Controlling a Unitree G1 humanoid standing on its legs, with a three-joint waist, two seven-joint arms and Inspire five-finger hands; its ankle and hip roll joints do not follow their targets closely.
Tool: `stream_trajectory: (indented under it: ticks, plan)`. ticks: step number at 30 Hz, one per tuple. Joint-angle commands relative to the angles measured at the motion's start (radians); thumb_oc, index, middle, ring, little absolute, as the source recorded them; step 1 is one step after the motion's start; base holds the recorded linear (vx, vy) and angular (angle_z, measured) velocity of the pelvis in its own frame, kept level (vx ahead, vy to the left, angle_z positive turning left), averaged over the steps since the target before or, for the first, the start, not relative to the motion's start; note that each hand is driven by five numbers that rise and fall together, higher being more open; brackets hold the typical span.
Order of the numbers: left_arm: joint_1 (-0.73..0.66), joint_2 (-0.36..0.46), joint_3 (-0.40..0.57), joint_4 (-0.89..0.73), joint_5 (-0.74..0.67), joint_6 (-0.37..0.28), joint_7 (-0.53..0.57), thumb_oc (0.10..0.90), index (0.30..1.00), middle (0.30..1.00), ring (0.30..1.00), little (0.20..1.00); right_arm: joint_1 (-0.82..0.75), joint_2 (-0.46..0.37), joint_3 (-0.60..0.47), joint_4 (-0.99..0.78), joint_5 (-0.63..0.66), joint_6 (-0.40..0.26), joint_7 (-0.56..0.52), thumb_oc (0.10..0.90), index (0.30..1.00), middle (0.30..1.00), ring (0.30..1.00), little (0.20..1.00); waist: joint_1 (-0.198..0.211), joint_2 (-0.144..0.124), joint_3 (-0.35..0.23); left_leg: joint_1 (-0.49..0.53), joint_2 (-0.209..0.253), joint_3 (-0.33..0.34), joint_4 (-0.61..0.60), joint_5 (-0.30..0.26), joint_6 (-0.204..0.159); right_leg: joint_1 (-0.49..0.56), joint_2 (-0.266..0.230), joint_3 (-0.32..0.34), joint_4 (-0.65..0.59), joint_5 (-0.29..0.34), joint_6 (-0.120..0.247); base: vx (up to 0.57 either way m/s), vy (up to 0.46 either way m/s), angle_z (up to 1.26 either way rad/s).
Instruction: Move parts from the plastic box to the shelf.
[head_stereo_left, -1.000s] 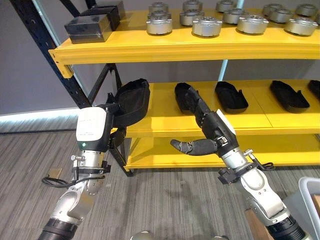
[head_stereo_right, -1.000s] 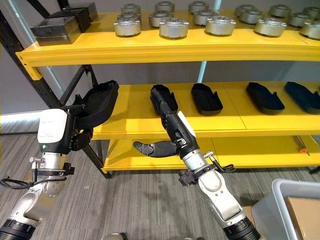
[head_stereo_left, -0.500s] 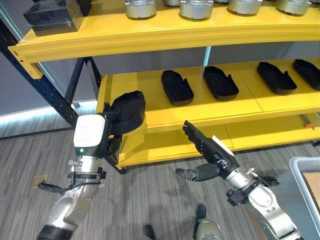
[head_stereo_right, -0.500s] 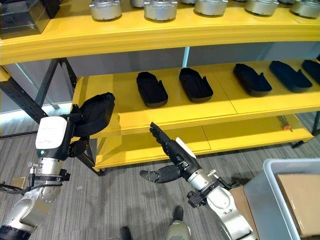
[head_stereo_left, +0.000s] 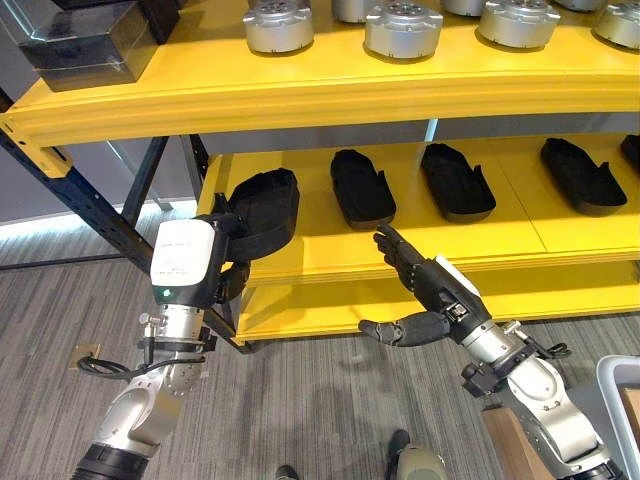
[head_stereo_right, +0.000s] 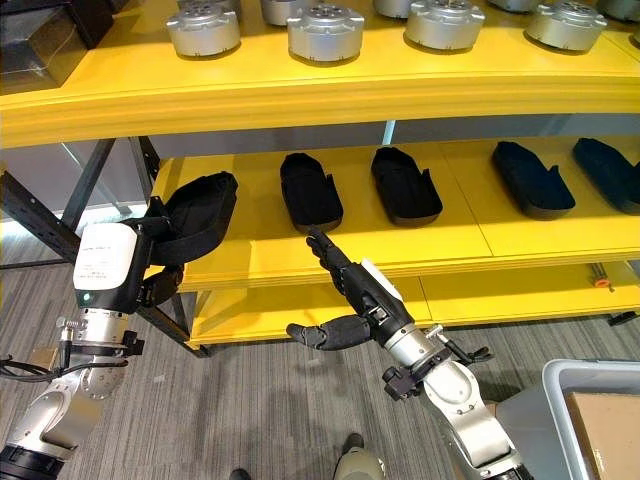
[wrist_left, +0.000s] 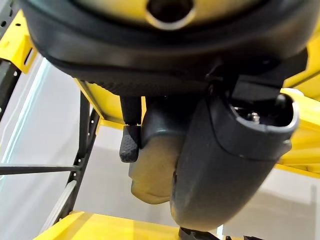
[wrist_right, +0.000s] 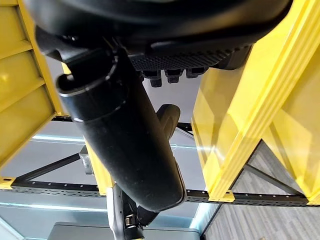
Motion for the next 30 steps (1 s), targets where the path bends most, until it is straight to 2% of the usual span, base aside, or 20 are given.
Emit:
stream_trajectory:
  ticks: [1,3,4,5,7,8,9,10,12,16,20,30]
  plan:
    - [-0.069,0.042,0.12,-0.109,0.017,-0.038,0.085,0.4,0.3,0.3,0.3,0.3,-0.041,0.034,-0.029,-0.055,0.072,-0.097,0.024,0.9,1.0,1.0,1.0,1.0,-0.019,-0.011,-0.102,0.07,0.017,0.048,0.189,-0.095,-0.034,0.031,0.047,0.006,-0.037,-0.092,0.011,0.07,-0.179,0.07]
    - [-0.062,0.054,0.129,-0.104,0.013,-0.04,0.096,0.4,0.3,0.3,0.3,0.3,-0.045,0.026,-0.024,-0.051,0.067,-0.116,0.049,0.9,1.0,1.0,1.0,1.0,0.0,-0.014,-0.106,0.039,0.015,0.028,0.325,-0.032,-0.065,0.063,0.073,0.002,-0.067,-0.104,-0.018,0.06,-0.195,0.1]
    - [-0.073,0.06,0.125,-0.094,0.0,-0.037,0.094,0.4,0.3,0.3,0.3,0.3,-0.05,0.021,-0.02,-0.045,0.056,-0.125,0.041,0.9,1.0,1.0,1.0,1.0,0.019,-0.025,-0.095,-0.053,0.011,-0.001,0.409,-0.005,-0.053,0.084,0.078,0.0,-0.094,-0.089,-0.034,0.02,-0.1,0.23]
    - [-0.081,0.067,0.12,-0.084,-0.011,-0.033,0.097,0.4,0.3,0.3,0.3,0.3,-0.06,0.018,-0.013,-0.035,0.054,-0.13,0.03,0.9,1.0,1.0,1.0,1.0,0.024,-0.027,-0.092,-0.088,0.018,-0.008,0.41,0.003,-0.05,0.097,0.079,0.005,-0.106,-0.089,-0.033,0.0,-0.035,0.28]
    - [-0.082,0.065,0.111,-0.076,-0.013,-0.027,0.11,0.4,0.3,0.3,0.3,0.3,-0.081,0.011,-0.002,-0.025,0.063,-0.127,0.012,0.9,1.0,1.0,1.0,1.0,0.027,-0.024,-0.086,-0.089,0.034,0.016,0.328,0.002,-0.046,0.119,0.078,0.003,-0.119,-0.089,-0.021,0.08,0.155,-0.01]
    - [-0.071,0.062,0.104,-0.083,-0.01,-0.017,0.118,0.4,0.3,0.3,0.3,0.3,-0.089,0.015,0.004,-0.02,0.06,-0.125,0.008,0.9,1.0,1.0,1.0,1.0,0.034,-0.008,-0.085,-0.104,0.042,-0.004,0.224,0.02,-0.067,0.138,0.081,0.013,-0.124,-0.102,-0.004,0.1,0.316,-0.01]
    - [-0.062,0.051,0.097,-0.094,0.002,-0.008,0.122,0.4,0.3,0.3,0.3,0.3,-0.093,0.021,0.014,-0.014,0.047,-0.126,0.004,0.9,1.0,1.0,1.0,1.0,0.041,0.0,-0.079,-0.126,0.068,-0.002,0.144,0.119,-0.072,0.148,0.073,0.01,-0.134,-0.079,-0.001,0.14,0.375,0.11]
    - [-0.054,0.03,0.096,-0.102,0.02,0.001,0.117,0.4,0.3,0.3,0.3,0.3,-0.097,0.018,0.028,-0.006,0.042,-0.136,-0.006,0.9,1.0,1.0,1.0,1.0,0.051,-0.002,-0.068,-0.138,0.079,-0.067,0.085,0.145,-0.073,0.16,0.053,0.038,-0.126,-0.077,0.01,0.05,0.275,0.14]
    - [-0.048,0.035,0.101,-0.093,0.014,-0.005,0.123,0.4,0.3,0.3,0.3,0.3,-0.091,0.014,0.027,-0.004,0.049,-0.147,-0.003,0.9,1.0,1.0,1.0,1.0,0.051,-0.006,-0.071,-0.112,0.058,-0.086,0.041,0.075,-0.054,0.157,0.033,0.046,-0.111,-0.079,0.027,0.05,0.194,-0.13]
    - [-0.057,0.018,0.107,-0.06,0.035,-0.034,0.114,0.4,0.3,0.3,0.3,0.3,-0.057,0.017,0.005,-0.025,0.069,-0.15,-0.011,0.9,1.0,1.0,1.0,1.0,0.033,-0.01,-0.088,-0.05,0.029,-0.081,-0.039,0.025,-0.047,0.16,0.011,0.061,-0.12,-0.058,0.052,0.04,0.11,-0.47]
    - [-0.069,0.016,0.114,-0.039,0.042,-0.052,0.108,0.4,0.3,0.3,0.3,0.3,-0.033,0.035,-0.017,-0.038,0.067,-0.132,0.021,0.9,1.0,1.0,1.0,1.0,0.019,-0.006,-0.114,-0.008,-0.004,-0.099,-0.089,0.009,-0.041,0.157,0.01,0.102,-0.149,-0.033,0.074,0.05,0.05,-0.13]
    - [-0.075,0.015,0.102,-0.047,0.044,-0.059,0.094,0.4,0.3,0.3,0.3,0.3,-0.056,0.047,0.001,-0.03,0.047,-0.118,-0.004,0.9,1.0,1.0,1.0,1.0,0.033,-0.01,-0.129,0.012,-0.02,-0.117,-0.113,-0.004,-0.032,0.168,0.009,0.116,-0.174,-0.026,0.086,0.01,-0.002,0.02]
